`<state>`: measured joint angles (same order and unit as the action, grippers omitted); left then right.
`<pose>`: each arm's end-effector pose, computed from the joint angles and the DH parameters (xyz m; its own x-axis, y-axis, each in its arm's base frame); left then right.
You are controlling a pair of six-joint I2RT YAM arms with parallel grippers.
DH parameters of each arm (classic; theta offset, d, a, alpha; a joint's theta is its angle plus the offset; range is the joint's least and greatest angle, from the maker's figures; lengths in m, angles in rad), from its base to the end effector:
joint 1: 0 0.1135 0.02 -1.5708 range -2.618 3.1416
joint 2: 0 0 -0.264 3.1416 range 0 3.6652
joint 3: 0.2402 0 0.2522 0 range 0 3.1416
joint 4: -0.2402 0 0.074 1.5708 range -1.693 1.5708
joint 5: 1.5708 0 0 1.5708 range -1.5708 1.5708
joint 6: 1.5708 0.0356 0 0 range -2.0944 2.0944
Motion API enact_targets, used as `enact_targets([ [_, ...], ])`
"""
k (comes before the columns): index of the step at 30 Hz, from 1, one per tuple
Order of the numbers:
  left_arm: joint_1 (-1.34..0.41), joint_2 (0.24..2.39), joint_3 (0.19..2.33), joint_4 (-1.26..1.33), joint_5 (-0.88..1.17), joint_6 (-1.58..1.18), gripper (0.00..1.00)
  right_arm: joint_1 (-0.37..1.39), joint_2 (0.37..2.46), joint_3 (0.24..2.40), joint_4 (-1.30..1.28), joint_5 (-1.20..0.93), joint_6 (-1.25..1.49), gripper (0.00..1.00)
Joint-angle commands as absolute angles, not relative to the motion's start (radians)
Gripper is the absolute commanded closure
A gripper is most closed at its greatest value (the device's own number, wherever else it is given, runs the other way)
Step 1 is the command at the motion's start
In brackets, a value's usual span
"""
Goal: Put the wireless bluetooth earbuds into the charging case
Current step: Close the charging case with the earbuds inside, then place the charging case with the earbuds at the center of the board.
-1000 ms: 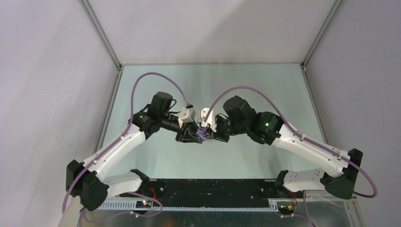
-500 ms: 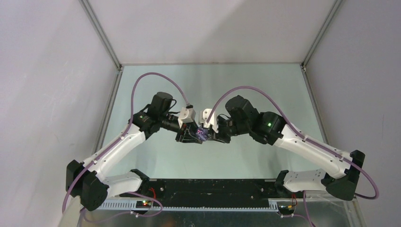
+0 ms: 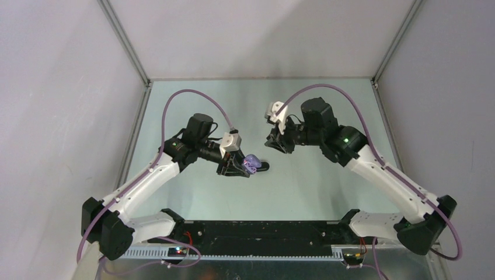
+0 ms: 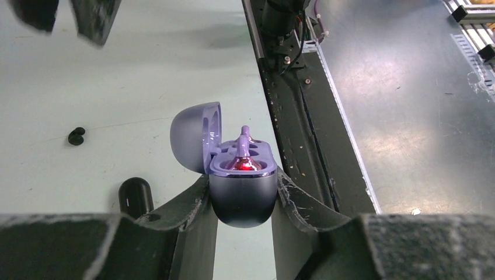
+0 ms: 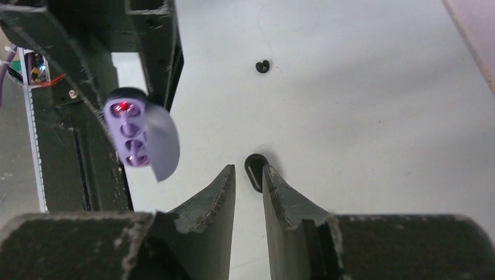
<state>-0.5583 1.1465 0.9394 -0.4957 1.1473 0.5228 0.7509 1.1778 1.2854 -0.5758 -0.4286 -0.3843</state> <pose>0.1787 -0.1499 0.3052 -0.0717 0.2867 -0.9553 0.9735 -0.1883 -0.1296 0.1734 0.1820 0.3953 0.0284 -0.4399 -0.8976 -0.9504 0.2664 -0.1607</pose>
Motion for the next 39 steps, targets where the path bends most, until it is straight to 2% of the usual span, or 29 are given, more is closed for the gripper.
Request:
enact_targets([
  [1, -0.561, 1.144, 0.978, -0.476, 1.176, 0.518, 0.96, 0.760, 1.261, 1.269, -0.490, -0.466, -0.339, 0.71],
  [9, -0.562, 1.139, 0.963, -0.440, 1.157, 0.488, 0.96, 0.884, 1.248, 1.261, -0.527, -0.538, -0.408, 0.71],
  [14, -0.560, 1.142, 0.951, -0.394, 1.113, 0.454, 0.96, 0.880, 1.171, 1.261, -0.590, -0.618, -0.432, 0.70],
  [18, -0.561, 1.153, 0.955, -0.378, 1.099, 0.434, 0.96, 0.869, 1.135, 1.261, -0.615, -0.587, -0.444, 0.67],
  [20, -0.559, 1.151, 0.962, -0.378, 1.056, 0.431, 0.98, 0.830, 1.120, 1.261, -0.623, -0.570, -0.442, 0.63],
  [22, -0.550, 1.151, 0.961, -0.366, 0.963, 0.429, 1.00, 0.765, 1.108, 1.255, -0.620, -0.566, -0.425, 0.45],
  [23, -0.533, 1.151, 0.957, -0.357, 0.904, 0.432, 1.00, 0.717, 1.104, 1.244, -0.610, -0.557, -0.418, 0.40],
  [24, -0.520, 1.156, 0.953, -0.347, 0.877, 0.433, 1.00, 0.673, 1.097, 1.239, -0.607, -0.536, -0.404, 0.31],
  [26, -0.473, 1.174, 0.949, -0.314, 0.800, 0.413, 1.00, 0.596, 1.089, 1.218, -0.606, -0.533, -0.387, 0.24],
  [33, -0.267, 1.361, 1.066, -0.220, 0.767, 0.186, 0.99, 0.388, 1.059, 1.111, -0.546, -0.544, -0.333, 0.11],
  [39, -0.184, 1.672, 1.275, -0.261, 0.690, 0.015, 0.99, 0.287, 1.028, 1.075, -0.507, -0.516, -0.326, 0.05],
])
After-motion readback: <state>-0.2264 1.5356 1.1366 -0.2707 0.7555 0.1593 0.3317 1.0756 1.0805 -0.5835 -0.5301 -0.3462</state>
